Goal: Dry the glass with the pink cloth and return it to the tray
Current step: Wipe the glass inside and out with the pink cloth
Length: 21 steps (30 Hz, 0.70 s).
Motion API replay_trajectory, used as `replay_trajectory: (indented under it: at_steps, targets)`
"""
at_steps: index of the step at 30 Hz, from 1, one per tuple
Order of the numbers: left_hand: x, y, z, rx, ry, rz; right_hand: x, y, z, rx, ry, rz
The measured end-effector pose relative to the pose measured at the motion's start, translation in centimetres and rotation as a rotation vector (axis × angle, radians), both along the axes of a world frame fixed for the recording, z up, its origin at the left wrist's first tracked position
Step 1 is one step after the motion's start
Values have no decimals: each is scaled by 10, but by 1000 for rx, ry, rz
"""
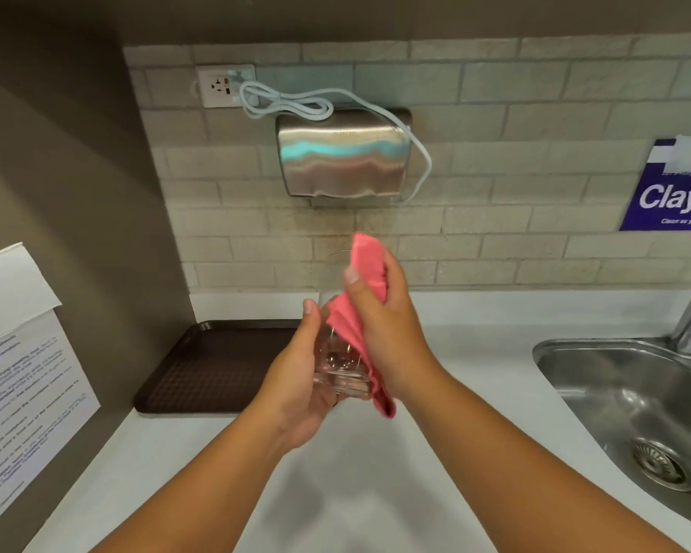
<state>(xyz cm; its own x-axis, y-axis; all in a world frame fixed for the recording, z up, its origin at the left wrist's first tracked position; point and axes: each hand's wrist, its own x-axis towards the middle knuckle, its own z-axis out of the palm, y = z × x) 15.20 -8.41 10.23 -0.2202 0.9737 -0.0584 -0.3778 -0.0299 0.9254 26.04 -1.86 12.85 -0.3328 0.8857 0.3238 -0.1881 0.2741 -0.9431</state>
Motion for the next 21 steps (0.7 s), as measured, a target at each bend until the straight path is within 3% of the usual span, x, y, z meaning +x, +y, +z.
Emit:
replay_trajectory:
  at_steps: [3,6,13,18,21]
  targets:
    - [2,0,-1,6,-55,-60,4,12,14,-206,118,31]
    - [3,2,2,-53,-34,-23,5,22,15,-227,58,-37]
    - [16,1,10,24,420,171,-1,34,24,-42,-42,-219]
    - [18,-1,20,66,197,40,-1,21,8,-285,183,-77]
    - [6,2,20,23,87,39,-8,2,-9,-267,127,25]
